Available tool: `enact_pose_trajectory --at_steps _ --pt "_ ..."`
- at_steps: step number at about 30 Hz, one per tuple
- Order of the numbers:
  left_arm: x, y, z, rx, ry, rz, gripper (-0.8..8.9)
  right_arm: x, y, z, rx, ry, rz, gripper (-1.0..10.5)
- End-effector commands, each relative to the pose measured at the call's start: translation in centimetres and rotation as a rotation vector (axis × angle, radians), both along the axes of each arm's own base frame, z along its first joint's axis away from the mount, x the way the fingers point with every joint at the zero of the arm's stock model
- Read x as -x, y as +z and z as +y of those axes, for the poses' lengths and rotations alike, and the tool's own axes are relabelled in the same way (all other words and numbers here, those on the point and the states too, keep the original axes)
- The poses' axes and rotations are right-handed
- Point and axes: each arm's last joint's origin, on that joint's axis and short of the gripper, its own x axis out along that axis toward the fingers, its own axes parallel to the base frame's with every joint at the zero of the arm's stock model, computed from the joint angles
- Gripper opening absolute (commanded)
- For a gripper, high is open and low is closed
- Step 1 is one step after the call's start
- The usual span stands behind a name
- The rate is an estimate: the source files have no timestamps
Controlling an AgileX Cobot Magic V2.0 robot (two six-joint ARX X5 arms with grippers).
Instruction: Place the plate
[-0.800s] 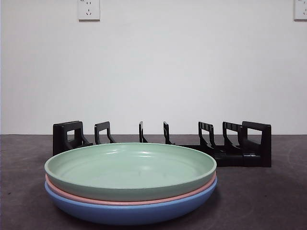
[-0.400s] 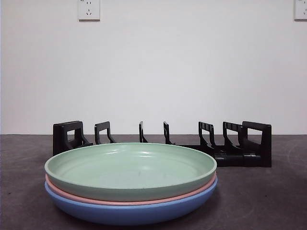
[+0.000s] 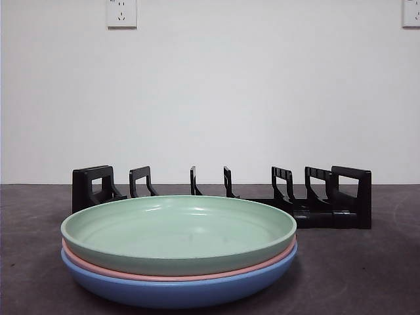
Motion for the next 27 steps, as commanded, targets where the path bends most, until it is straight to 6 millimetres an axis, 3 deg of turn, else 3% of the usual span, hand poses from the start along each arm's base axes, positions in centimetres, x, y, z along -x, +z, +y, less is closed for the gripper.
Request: enact_pose_trajectory --at_steps 1,27 --pt "-0.12 -0.58 0.00 0.003 -0.001 0.010 0.07 -0.04 0.13 -0.03 -0.014 -0.007 -0.024 0.2" --pt "-0.12 -0.58 0.00 0.003 -0.001 0.010 0.07 -0.05 0.28 -0.02 -0.014 -0.007 -0.039 0.2"
